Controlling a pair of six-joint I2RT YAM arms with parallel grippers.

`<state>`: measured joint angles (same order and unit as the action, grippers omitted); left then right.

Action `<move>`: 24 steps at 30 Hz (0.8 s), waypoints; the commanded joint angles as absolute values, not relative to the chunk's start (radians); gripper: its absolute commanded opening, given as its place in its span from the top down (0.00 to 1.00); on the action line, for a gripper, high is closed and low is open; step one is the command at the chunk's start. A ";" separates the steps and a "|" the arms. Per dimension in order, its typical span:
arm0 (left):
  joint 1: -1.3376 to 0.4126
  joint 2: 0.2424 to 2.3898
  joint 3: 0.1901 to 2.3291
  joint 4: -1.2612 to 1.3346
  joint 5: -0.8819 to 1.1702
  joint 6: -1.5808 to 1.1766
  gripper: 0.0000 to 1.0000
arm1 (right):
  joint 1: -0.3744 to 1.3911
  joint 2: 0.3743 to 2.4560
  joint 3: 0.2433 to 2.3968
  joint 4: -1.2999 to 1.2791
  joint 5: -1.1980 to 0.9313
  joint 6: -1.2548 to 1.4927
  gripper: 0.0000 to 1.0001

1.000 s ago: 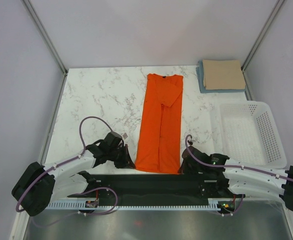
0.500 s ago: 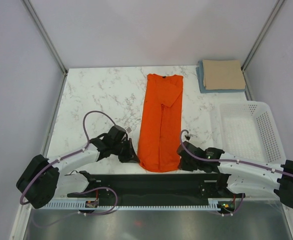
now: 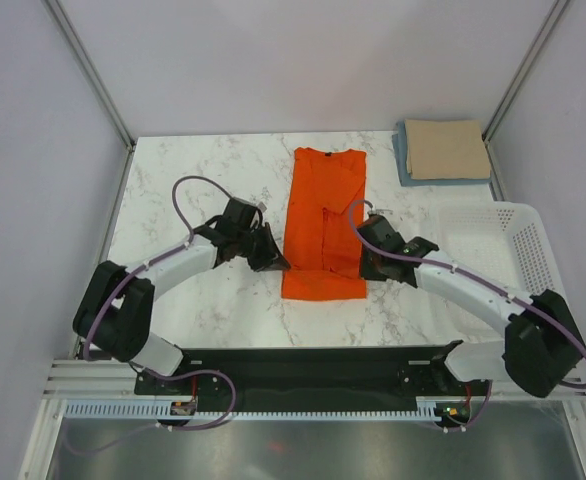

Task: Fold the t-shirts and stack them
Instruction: Fold the tshirt

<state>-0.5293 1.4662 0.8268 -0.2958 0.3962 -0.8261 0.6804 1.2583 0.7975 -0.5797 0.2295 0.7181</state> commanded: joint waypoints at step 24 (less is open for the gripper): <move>-0.298 2.066 1.595 -0.313 0.511 -0.719 0.98 | 0.330 1.933 1.555 -0.601 0.035 0.295 1.00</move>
<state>-0.3126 2.0422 1.5234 -0.3096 0.4820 -0.7483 0.3435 1.8950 1.4765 -0.5758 0.0509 0.3374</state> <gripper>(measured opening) 0.027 0.009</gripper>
